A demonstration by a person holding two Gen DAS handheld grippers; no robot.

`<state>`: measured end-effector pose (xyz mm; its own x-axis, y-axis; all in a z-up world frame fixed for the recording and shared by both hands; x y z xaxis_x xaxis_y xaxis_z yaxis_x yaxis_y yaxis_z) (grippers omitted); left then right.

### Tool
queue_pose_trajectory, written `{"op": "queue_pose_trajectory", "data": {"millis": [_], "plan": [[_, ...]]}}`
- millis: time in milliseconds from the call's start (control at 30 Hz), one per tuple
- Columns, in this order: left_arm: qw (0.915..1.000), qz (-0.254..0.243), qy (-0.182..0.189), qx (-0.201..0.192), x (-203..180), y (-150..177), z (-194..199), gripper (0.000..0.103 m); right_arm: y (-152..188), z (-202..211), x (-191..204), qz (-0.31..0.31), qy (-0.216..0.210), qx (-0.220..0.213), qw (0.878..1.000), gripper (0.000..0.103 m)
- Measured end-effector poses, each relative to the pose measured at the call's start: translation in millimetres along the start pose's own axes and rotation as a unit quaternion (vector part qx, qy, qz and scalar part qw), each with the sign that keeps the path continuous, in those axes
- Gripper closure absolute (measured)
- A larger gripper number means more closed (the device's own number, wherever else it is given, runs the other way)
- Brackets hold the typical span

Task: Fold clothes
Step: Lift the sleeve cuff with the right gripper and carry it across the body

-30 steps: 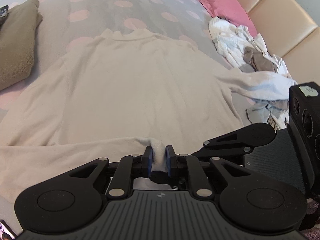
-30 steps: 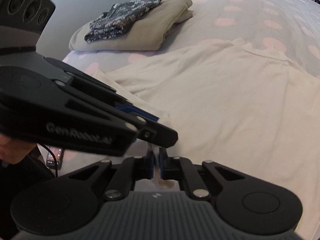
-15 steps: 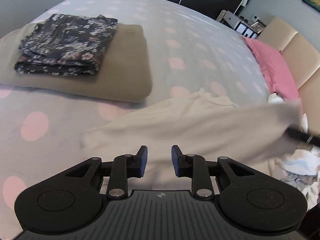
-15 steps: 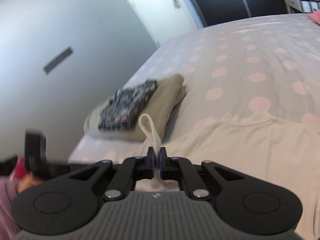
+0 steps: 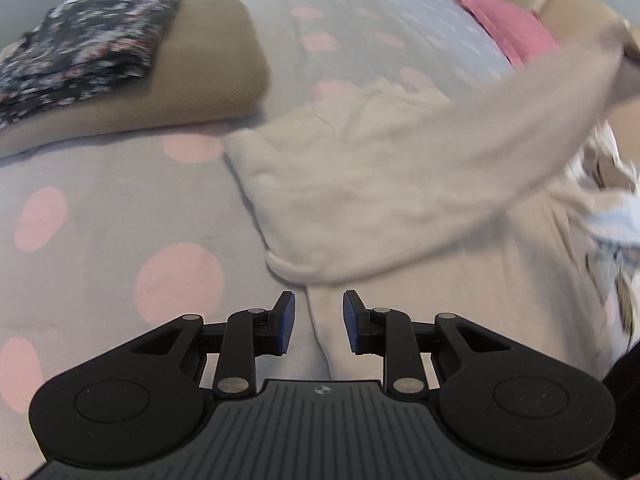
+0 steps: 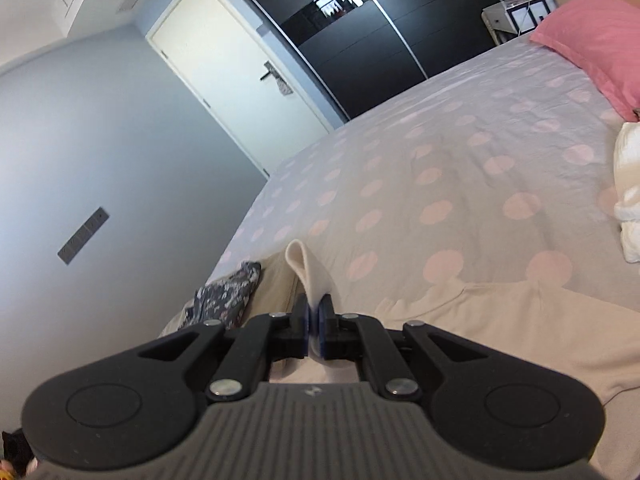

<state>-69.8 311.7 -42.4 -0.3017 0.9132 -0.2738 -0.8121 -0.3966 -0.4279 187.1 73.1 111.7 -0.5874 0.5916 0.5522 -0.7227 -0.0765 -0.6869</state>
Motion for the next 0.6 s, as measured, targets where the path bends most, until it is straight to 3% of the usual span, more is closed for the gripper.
{"op": "queue_pose_trajectory", "data": {"millis": [133,367,600], "plan": [[0.9986,-0.047,-0.016,0.015,-11.3,6.8,-14.8,0.076,-10.5,11.6,-9.9,-0.01,0.011,-0.029,0.999,0.097],[0.9981,-0.047,-0.037,-0.013,-6.3,6.2,-27.2,0.076,-25.3,27.6,-34.9,-0.038,0.035,-0.066,0.996,0.097],[0.9954,-0.078,-0.034,-0.044,-20.5,-4.2,-37.3,0.076,-23.5,24.0,-48.5,-0.043,0.055,-0.061,0.996,0.097]]}}
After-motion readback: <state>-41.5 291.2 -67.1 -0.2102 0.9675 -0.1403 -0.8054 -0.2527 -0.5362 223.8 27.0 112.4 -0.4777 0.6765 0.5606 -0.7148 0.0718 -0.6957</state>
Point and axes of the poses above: each gripper's, at about its wrist camera, not at the fingertips, and z roughly against the way its jaws point, x to its left, y to its underside, the point moved 4 cm from there along -z, roughly the way its jaws point, and after that the axes turned 6 degrees about y, right-handed, at the moved point
